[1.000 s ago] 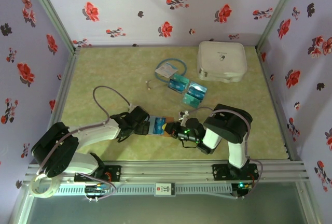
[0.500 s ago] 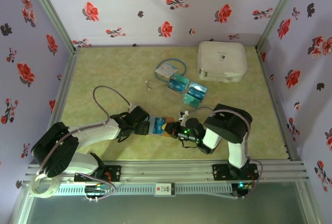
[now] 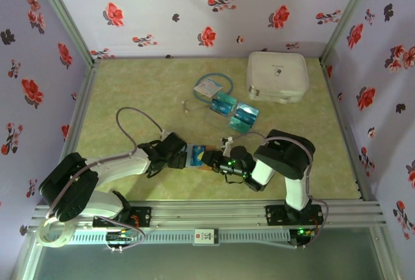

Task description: Put the credit cards into the card holder

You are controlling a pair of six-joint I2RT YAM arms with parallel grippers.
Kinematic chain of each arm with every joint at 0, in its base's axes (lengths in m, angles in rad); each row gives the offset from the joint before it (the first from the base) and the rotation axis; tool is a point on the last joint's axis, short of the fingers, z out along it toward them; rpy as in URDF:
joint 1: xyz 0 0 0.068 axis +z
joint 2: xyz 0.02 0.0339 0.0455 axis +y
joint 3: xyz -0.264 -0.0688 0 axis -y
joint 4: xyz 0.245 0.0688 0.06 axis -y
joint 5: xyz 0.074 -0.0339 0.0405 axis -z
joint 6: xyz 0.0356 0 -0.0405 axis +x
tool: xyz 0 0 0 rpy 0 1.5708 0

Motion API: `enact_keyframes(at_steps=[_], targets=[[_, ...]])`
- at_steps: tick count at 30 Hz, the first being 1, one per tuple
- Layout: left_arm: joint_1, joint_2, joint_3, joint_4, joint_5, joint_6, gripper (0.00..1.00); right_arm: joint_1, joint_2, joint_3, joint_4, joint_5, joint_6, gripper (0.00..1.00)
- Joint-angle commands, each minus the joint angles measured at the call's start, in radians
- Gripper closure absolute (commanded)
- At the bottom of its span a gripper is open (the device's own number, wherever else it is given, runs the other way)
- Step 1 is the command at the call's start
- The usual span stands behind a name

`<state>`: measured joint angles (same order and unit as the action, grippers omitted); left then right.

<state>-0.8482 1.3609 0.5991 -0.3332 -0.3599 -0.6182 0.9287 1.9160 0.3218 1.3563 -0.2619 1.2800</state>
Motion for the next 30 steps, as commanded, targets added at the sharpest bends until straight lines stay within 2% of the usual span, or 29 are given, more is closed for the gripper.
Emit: enact_keyframes(at_steps=[1, 9, 12, 16, 18, 30], targets=[[-0.003, -0.005, -0.017, -0.025, -0.023, -0.003, 0.00, 0.014, 0.024, -0.006, -0.335, 0.026, -0.045, 0.64], [0.007, -0.017, -0.014, -0.034, -0.022, -0.019, 0.00, 0.013, -0.126, 0.061, -0.642, 0.041, -0.141, 0.50], [0.025, -0.027, -0.012, -0.045, -0.015, -0.029, 0.00, 0.013, -0.190, 0.091, -0.799, 0.055, -0.189, 0.41], [0.054, -0.041, -0.005, -0.061, -0.004, -0.037, 0.00, 0.013, -0.271, 0.153, -1.024, 0.080, -0.266, 0.21], [0.069, -0.049, 0.001, -0.067, 0.002, -0.038, 0.00, 0.014, -0.303, 0.185, -1.120, 0.094, -0.303, 0.02], [0.106, -0.070, 0.009, -0.091, 0.034, -0.038, 0.00, -0.019, -0.491, 0.407, -1.520, 0.123, -0.504, 0.01]])
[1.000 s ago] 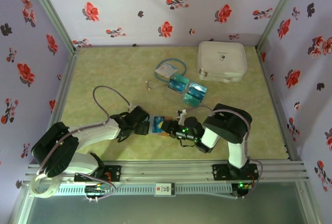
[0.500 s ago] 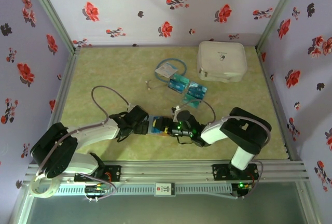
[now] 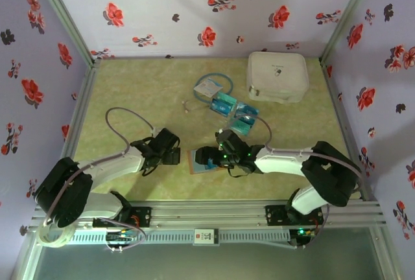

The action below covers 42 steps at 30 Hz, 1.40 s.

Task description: Put the credit cards into the card holder

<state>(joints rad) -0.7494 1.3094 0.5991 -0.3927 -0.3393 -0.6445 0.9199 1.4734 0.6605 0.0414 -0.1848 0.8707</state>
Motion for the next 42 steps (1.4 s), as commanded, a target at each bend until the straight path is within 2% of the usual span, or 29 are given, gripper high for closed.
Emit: enact_keyframes(at_steps=[1, 5, 7, 9, 10, 16, 20, 22, 42], targets=[[0.007, -0.020, 0.010, -0.031, 0.020, -0.010, 0.00, -0.012, -0.061, 0.092, -0.246, 0.065, -0.115, 0.01], [-0.002, -0.022, 0.014, -0.023, 0.042, 0.003, 0.00, -0.043, -0.083, 0.164, -0.351, 0.120, -0.173, 0.01], [-0.012, -0.019, 0.023, -0.027, 0.044, 0.004, 0.00, -0.071, -0.088, 0.175, -0.356, 0.096, -0.200, 0.01], [-0.024, -0.015, 0.033, -0.027, 0.043, 0.002, 0.00, -0.099, -0.091, 0.180, -0.364, 0.077, -0.220, 0.08], [-0.032, -0.015, 0.038, -0.028, 0.044, -0.003, 0.00, -0.115, -0.091, 0.182, -0.370, 0.062, -0.235, 0.15], [-0.068, -0.003, 0.050, -0.009, 0.043, -0.023, 0.00, -0.156, -0.081, 0.172, -0.408, 0.056, -0.291, 0.79], [-0.083, 0.015, 0.060, 0.005, 0.043, -0.030, 0.00, -0.156, -0.046, 0.167, -0.411, 0.046, -0.308, 0.97], [-0.092, 0.026, 0.069, 0.012, 0.043, -0.030, 0.00, -0.157, -0.028, 0.160, -0.399, 0.038, -0.308, 1.00], [-0.140, 0.168, 0.102, 0.054, 0.028, -0.027, 0.00, -0.104, 0.126, 0.194, -0.371, 0.088, -0.307, 1.00]])
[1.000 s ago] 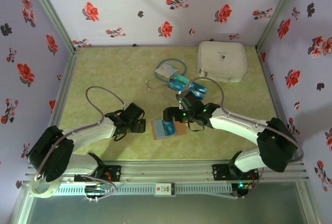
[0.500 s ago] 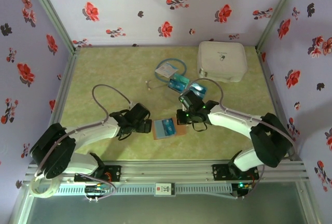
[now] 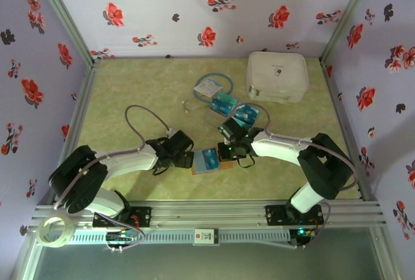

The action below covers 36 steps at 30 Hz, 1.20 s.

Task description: Put the credit cards into the card holder

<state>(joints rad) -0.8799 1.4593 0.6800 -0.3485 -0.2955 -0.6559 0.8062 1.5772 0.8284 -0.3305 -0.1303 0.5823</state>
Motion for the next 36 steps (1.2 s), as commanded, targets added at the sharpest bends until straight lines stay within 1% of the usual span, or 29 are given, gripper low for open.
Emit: enact_keyframes(at_steps=[1, 9, 19, 36], targets=[[-0.010, 0.024, 0.020, 0.012, -0.015, -0.014, 0.00, 0.010, 0.027, 0.027, 0.001, 0.036, -0.019, 1.00], [-0.011, 0.042, 0.018, 0.022, -0.017, -0.011, 0.00, 0.020, 0.057, 0.044, 0.003, 0.034, -0.015, 1.00], [-0.011, 0.051, 0.013, 0.032, -0.017, -0.005, 0.00, 0.063, 0.082, 0.078, -0.002, 0.031, -0.001, 1.00], [-0.013, 0.045, -0.002, 0.040, -0.016, -0.010, 0.00, 0.111, 0.118, 0.131, 0.024, -0.008, 0.033, 1.00]])
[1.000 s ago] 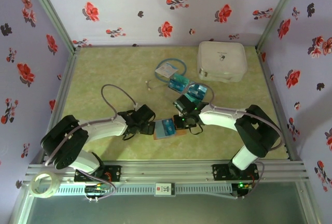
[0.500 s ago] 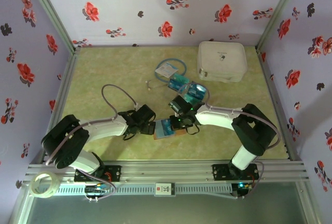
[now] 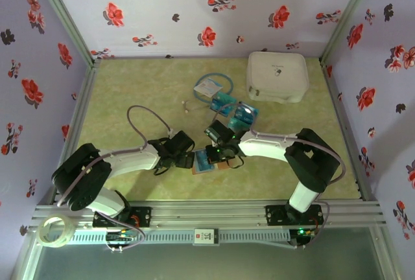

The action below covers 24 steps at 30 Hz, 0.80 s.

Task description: Put the credit cards into the card holder

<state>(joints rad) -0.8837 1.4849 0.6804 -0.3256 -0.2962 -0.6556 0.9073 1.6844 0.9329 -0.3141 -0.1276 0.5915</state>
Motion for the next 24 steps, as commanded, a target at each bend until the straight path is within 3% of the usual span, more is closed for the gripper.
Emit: enact_keyframes(at_steps=[1, 7, 14, 24], targets=[[-0.009, 0.018, -0.004, 0.017, -0.015, -0.009, 0.00, 0.013, 0.012, 0.030, 0.011, -0.017, 0.027, 1.00], [-0.009, 0.011, -0.007, 0.015, -0.016, -0.010, 0.00, 0.020, -0.001, 0.025, 0.037, -0.054, 0.045, 1.00], [-0.009, 0.003, -0.012, 0.010, -0.020, -0.011, 0.00, 0.008, -0.076, -0.008, -0.015, 0.034, 0.034, 1.00], [-0.009, 0.013, -0.005, 0.008, -0.020, -0.005, 0.00, -0.005, -0.050, -0.047, -0.020, 0.071, 0.030, 1.00]])
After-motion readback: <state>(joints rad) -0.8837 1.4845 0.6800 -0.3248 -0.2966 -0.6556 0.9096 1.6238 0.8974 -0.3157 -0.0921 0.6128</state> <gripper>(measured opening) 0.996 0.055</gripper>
